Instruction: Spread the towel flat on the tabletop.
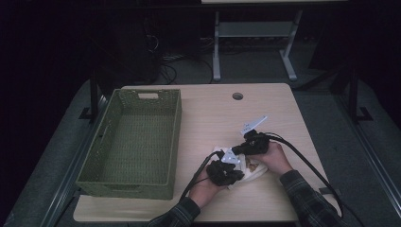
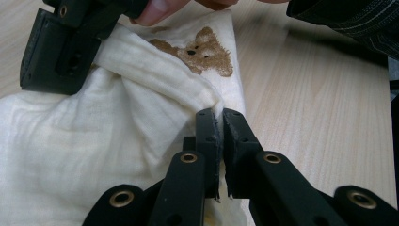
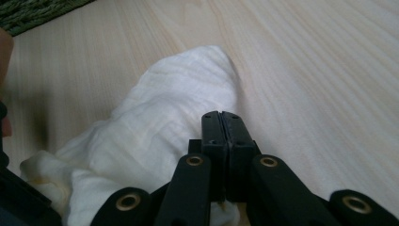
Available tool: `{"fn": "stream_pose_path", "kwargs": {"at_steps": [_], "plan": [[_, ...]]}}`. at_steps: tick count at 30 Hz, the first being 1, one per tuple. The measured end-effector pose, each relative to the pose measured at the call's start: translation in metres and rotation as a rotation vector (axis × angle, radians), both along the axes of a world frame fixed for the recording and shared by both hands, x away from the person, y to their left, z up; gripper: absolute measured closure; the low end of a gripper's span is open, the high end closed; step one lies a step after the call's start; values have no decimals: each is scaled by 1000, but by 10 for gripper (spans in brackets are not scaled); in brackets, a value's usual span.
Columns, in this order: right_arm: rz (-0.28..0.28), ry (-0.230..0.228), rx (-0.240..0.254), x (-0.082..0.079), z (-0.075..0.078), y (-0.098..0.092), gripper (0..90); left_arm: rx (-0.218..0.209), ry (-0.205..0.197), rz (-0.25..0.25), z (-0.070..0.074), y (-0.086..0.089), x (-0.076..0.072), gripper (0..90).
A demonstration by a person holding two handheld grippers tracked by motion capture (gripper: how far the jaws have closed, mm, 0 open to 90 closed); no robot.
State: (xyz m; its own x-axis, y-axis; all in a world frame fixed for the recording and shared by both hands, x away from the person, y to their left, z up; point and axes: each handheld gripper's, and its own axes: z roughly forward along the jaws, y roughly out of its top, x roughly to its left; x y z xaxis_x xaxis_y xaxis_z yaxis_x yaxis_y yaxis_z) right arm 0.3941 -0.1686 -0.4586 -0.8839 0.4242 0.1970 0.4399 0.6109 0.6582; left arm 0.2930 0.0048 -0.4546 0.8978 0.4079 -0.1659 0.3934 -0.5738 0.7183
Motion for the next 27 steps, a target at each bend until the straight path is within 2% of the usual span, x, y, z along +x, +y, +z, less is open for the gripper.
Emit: {"fn": "stream_pose_path", "kwargs": {"at_steps": [1,3,6,12,15,18,25,27], "plan": [[-9,2,4,-1,2,-1,891,2,-4,2,2,1,0,851],[-28,-41,12,0,8,-8,897,-2,-12,5,4,3,1,852],[-76,-75,31,-1,22,-23,900,-3,-34,18,10,9,3,853],[-162,-132,82,-5,46,-52,900,-38,-78,63,24,21,6,855],[-207,-178,78,-7,56,-66,900,-50,-93,77,29,25,7,856],[-262,-192,88,-6,61,-82,900,-65,-97,93,33,27,7,857],[-393,-230,78,-2,64,-119,900,-65,-105,125,35,33,10,859],[-427,-235,61,0,63,-127,900,-49,-112,130,37,35,10,859]]}}
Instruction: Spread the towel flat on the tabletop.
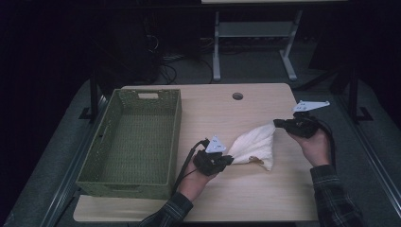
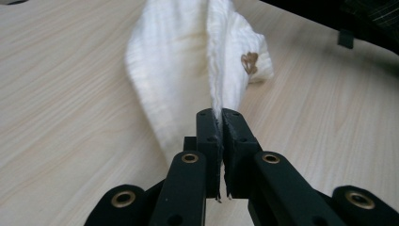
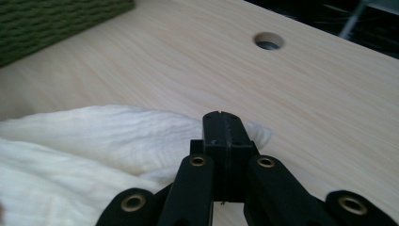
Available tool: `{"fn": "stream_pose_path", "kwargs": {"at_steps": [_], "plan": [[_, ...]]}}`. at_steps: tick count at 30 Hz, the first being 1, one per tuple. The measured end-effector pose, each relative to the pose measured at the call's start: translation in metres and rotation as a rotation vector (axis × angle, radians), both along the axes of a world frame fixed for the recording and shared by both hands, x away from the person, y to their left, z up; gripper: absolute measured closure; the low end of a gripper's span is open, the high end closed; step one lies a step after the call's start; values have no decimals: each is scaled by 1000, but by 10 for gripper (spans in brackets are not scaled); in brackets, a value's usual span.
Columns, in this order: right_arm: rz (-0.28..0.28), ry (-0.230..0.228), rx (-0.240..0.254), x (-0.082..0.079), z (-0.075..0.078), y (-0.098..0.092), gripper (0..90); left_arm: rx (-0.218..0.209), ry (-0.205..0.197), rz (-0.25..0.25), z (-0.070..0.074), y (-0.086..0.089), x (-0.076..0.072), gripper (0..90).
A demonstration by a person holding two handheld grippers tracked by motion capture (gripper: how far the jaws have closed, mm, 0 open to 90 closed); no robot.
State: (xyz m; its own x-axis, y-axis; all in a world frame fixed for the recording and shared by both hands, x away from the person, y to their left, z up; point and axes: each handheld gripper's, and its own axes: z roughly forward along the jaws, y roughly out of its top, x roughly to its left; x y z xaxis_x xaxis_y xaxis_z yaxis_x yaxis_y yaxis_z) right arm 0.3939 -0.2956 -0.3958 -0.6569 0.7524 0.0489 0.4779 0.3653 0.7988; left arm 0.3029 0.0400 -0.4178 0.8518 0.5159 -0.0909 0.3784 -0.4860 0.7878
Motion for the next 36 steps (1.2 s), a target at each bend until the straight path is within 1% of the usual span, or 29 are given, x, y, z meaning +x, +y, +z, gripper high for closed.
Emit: {"fn": "stream_pose_path", "kwargs": {"at_steps": [1,5,6,8,9,11,13,15,17,18,19,20,21,22,23,24,25,26,28,30,31,32,34,35,36], "plan": [[-23,1,-9,1,-1,-4,900,-3,0,6,0,0,0,859],[-73,7,-18,4,-7,-14,900,0,-7,34,2,4,0,861],[-73,11,-17,4,-8,-15,900,2,-7,36,2,4,0,860],[-51,22,-9,6,-14,-14,895,6,-6,36,1,4,0,860],[-30,36,15,7,-16,-13,881,8,-5,34,1,4,1,860],[-17,39,44,6,-16,-11,800,10,1,35,-1,3,1,859],[-3,44,45,5,-15,-11,778,21,5,35,-3,3,2,859],[2,45,42,2,-14,-11,763,22,12,37,-5,3,3,859],[-5,58,50,1,-16,-14,754,23,18,39,-7,4,4,858],[-6,61,47,1,-18,-17,742,17,24,45,-8,3,4,858],[-9,70,46,2,-21,-19,734,26,26,38,-8,4,5,858],[-21,92,44,3,-26,-22,732,26,29,40,-9,4,5,858],[-23,100,41,4,-29,-23,721,24,31,42,-10,4,5,858],[-31,119,41,5,-33,-24,716,25,33,41,-11,4,6,858],[-25,124,40,6,-38,-26,716,24,36,42,-11,4,6,858],[-23,131,41,6,-41,-27,710,27,38,41,-12,3,6,858],[-25,153,42,6,-46,-27,704,29,38,40,-12,3,6,858],[-20,162,41,6,-49,-26,697,30,36,40,-12,3,6,858],[-24,188,26,10,-59,-24,690,32,37,41,-12,3,7,857],[-24,194,26,11,-62,-23,699,36,43,42,-13,3,7,858],[-17,211,27,13,-65,-22,808,34,44,43,-14,3,7,858],[0,196,7,13,-67,-21,856,29,43,47,-14,3,8,858],[-3,180,-7,11,-65,-20,872,33,37,45,-13,5,8,858],[-4,174,6,8,-60,-20,873,31,38,50,-12,6,9,858],[-7,159,17,5,-55,-21,873,30,35,52,-12,6,9,858]]}}
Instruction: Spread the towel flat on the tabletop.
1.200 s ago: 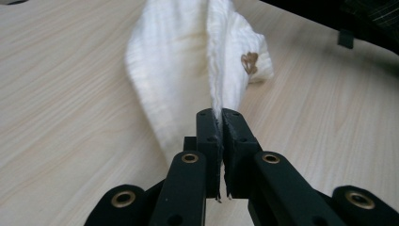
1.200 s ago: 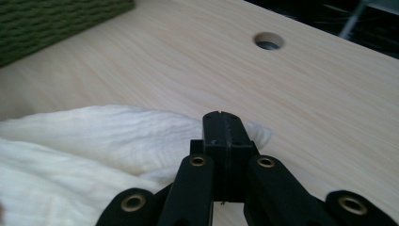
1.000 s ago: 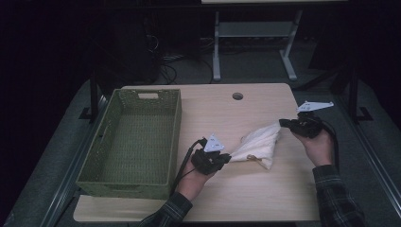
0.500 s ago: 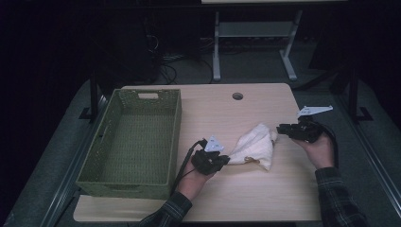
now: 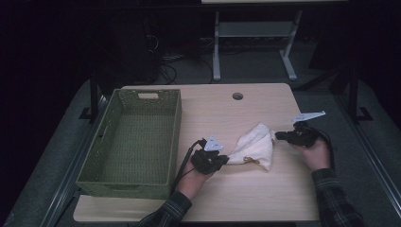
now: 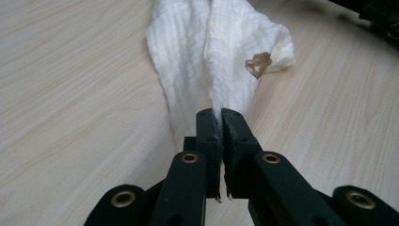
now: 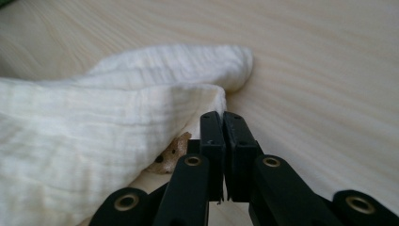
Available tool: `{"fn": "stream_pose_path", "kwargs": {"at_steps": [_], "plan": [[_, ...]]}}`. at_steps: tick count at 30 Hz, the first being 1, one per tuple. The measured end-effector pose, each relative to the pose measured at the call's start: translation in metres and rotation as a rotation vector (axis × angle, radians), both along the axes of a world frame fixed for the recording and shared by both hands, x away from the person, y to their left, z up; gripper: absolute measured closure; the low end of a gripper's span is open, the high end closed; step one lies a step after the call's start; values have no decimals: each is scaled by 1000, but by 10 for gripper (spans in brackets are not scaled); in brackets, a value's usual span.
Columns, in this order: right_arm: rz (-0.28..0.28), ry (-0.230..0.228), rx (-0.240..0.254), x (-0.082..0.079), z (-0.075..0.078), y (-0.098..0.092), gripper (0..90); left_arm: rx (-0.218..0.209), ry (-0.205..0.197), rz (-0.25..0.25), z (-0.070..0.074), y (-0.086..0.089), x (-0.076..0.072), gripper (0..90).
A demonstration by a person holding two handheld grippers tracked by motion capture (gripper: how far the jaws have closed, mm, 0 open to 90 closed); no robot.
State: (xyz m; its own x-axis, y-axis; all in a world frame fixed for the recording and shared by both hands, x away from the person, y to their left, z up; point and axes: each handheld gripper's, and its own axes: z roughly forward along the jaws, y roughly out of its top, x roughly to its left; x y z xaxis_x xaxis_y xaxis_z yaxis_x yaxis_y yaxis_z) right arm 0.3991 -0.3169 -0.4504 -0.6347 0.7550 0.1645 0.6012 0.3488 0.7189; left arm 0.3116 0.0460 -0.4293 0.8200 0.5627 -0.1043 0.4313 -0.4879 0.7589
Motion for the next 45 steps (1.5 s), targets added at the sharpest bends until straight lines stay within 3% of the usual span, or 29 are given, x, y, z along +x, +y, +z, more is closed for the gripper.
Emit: {"fn": "stream_pose_path", "kwargs": {"at_steps": [4,8,10,12,16,19,24,30,35,45], "plan": [[-9,-44,10,-8,15,-6,872,-13,-18,18,4,1,-1,858],[-33,-103,17,-17,34,-13,877,-31,-62,51,14,6,-2,859],[-60,-162,17,-21,51,-20,880,-36,-81,69,19,8,-3,859],[-62,-180,16,-22,55,-22,880,-38,-108,92,25,10,-3,858],[-77,-254,39,-35,82,-29,881,-65,-154,122,39,13,-2,859],[-70,-264,32,-40,86,-29,880,-73,-171,123,46,15,-4,859],[-55,-214,19,-58,75,-31,880,-58,-125,95,38,16,-10,858],[-40,-135,7,-84,49,-40,880,-32,-75,58,24,14,-20,856],[-30,-68,39,-105,29,-43,879,-3,-33,33,13,12,-26,854],[12,25,39,-138,5,-41,874,38,52,13,-8,14,-36,834]]}}
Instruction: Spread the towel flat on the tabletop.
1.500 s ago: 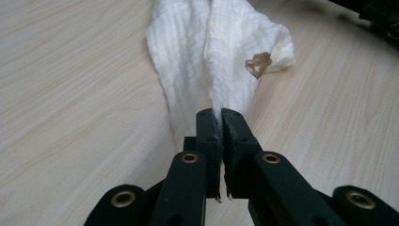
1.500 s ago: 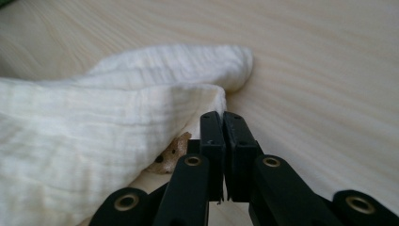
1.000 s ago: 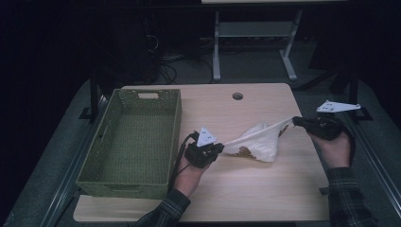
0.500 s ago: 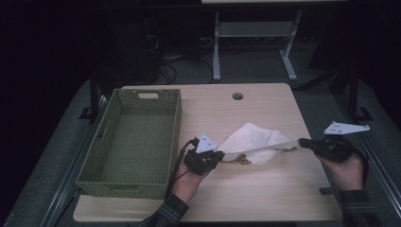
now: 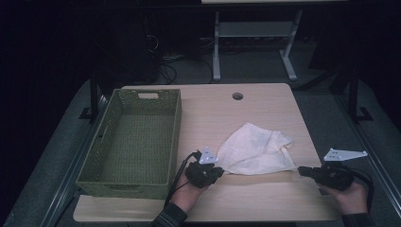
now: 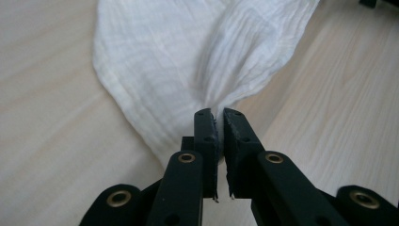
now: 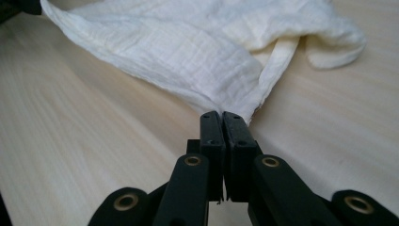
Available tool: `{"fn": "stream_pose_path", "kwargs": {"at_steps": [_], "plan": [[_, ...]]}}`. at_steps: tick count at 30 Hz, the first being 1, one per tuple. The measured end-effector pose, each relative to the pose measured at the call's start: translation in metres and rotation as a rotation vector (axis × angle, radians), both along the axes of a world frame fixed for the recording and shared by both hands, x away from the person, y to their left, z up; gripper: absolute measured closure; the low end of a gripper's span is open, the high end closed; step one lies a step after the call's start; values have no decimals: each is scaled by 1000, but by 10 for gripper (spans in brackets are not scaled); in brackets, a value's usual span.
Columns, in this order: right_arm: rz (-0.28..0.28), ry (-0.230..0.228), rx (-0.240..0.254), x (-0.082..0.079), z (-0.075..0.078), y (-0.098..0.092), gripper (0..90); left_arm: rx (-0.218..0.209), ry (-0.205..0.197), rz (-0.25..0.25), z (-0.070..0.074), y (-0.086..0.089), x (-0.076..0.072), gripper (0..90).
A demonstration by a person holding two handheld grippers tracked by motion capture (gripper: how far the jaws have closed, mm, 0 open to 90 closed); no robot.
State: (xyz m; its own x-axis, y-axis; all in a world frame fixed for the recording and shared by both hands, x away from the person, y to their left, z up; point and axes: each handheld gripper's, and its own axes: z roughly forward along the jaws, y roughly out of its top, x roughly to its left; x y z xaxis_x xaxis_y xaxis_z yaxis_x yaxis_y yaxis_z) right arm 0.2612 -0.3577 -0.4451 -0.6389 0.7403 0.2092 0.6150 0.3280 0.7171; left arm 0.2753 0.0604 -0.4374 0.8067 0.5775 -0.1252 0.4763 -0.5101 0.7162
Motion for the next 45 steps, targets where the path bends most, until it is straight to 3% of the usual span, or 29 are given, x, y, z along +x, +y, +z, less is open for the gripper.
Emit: {"fn": "stream_pose_path", "kwargs": {"at_steps": [3,6,9,12,20,32,37,40,45], "plan": [[8,33,-11,-5,-7,0,872,13,30,0,-7,0,-2,803],[31,62,-38,-10,-15,-1,824,13,27,-1,-6,-2,-3,721],[36,60,-6,-13,-13,-3,729,-5,15,-1,-2,-1,-3,673],[30,34,35,-13,-5,-6,713,-27,1,13,1,1,0,659],[-11,-4,1,12,1,-4,714,-24,-30,50,5,-2,26,634],[-24,-55,-12,48,6,5,707,-1,-68,86,8,-19,60,594],[-2,-53,-33,50,2,11,692,-8,-85,103,9,-28,79,590],[4,-52,-38,49,1,13,687,11,-96,110,8,-35,93,585],[19,-53,-41,48,-1,16,681,3,-80,133,1,-44,118,583]]}}
